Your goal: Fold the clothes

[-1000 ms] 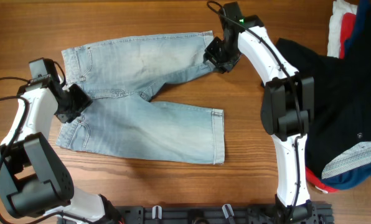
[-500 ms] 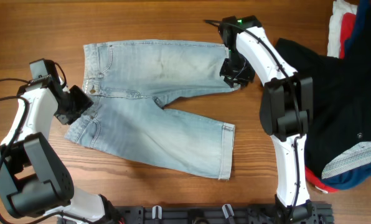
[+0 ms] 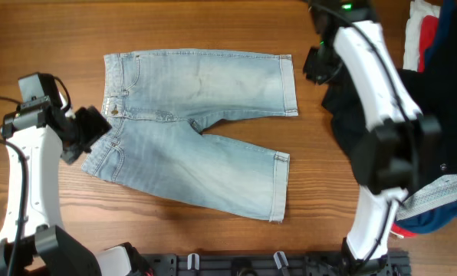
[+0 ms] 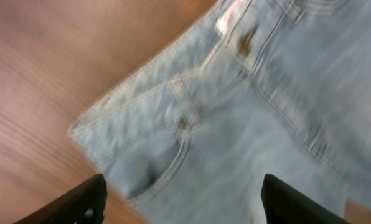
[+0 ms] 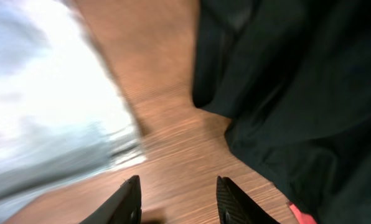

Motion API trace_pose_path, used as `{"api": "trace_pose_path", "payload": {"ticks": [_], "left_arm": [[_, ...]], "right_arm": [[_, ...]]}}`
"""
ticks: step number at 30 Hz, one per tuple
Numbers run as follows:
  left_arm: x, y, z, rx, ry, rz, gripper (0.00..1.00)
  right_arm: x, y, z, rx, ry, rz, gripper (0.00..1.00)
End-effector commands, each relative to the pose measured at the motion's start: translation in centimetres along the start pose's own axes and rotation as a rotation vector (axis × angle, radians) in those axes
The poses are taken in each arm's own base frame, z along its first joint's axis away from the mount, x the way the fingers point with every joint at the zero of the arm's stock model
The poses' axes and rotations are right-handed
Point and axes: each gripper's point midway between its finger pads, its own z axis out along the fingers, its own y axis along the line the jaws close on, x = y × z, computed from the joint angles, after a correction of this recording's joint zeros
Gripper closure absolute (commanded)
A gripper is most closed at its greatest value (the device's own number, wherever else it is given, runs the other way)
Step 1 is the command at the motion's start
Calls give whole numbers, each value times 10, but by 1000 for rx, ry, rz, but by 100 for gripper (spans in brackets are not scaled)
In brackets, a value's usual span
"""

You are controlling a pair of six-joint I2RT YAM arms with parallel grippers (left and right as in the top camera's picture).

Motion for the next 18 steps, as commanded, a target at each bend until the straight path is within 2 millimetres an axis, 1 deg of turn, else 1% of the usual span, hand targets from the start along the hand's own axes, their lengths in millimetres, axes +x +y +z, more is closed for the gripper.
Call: {"api": "trace_pose_path", "payload": {"ticks": [1,2,3,5,9,12,13,14,15,18], "left_arm": [[17,10,-4,-50,60,1,11],[23,13,-4,-60,84,-1,10],[28,15,-5,-69,105,-3,5],[35,19,-6,-85,133,-6,1],[41,23,-4,-101,154,-7,0],[43,24,-3,-104,160,-7,0],[45,25,-2,-107,167,-8,0],[48,27,1,-111,177,-9,0],[52,28,5,-115,187,-9,0],[63,36,17,-132,210,-10,0]], "right_arm": [[7,6,-65,-163,-99,-49,60],[11,8,-75,-196,-106,-69,59],[16,7,-85,-217,-112,-84,59],[23,1,-97,-225,-120,-90,58],[39,-10,-118,-236,-127,-94,58],[45,-16,-125,-258,-115,-81,57],[46,-20,-126,-261,-109,-71,57],[47,-27,-127,-263,-101,-55,57],[46,-32,-128,-272,-96,-52,54],[47,-43,-131,-348,-64,-50,54]]}}
